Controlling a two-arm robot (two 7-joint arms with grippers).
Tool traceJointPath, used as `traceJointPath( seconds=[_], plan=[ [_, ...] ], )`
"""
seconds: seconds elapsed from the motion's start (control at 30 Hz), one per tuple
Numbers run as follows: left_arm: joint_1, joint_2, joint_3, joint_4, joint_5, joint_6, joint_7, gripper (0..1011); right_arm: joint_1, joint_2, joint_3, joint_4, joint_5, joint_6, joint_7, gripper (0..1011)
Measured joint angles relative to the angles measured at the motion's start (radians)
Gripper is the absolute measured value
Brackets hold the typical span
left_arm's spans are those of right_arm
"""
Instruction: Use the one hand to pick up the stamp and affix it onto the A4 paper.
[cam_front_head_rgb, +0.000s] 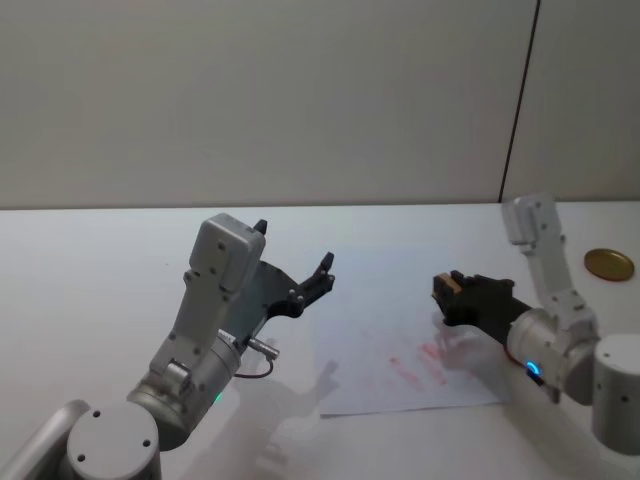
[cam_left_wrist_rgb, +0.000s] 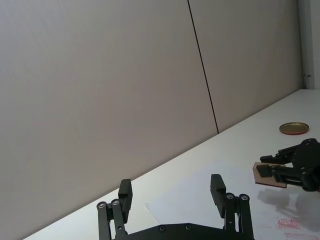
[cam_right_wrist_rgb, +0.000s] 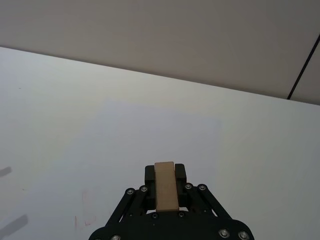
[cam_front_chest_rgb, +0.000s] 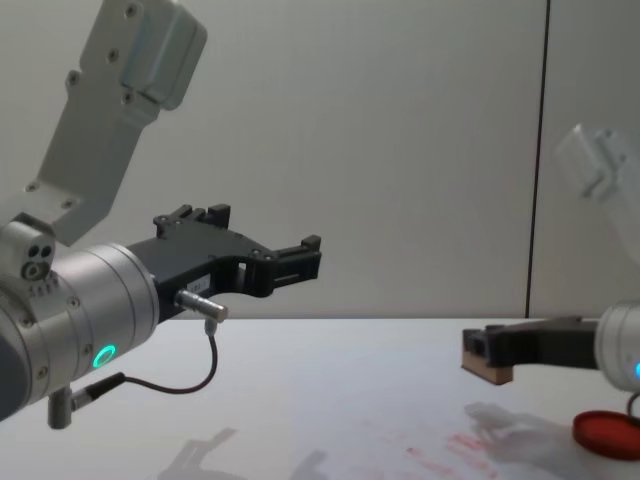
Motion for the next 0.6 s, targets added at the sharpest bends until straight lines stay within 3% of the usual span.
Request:
traceJointPath(
  seconds=[0.33,0.6],
  plan=[
    [0.000,0.000,0.000,0.000,0.000,0.000,0.000,993,0.065,-0.037,-0.018,0.148,-0.021,-0.043,0.027,214],
    [0.000,0.000,0.000,0.000,0.000,0.000,0.000,993,0.097,-0.056,-0.027,0.226,-0.029,-0.072,0.041,214]
  ],
)
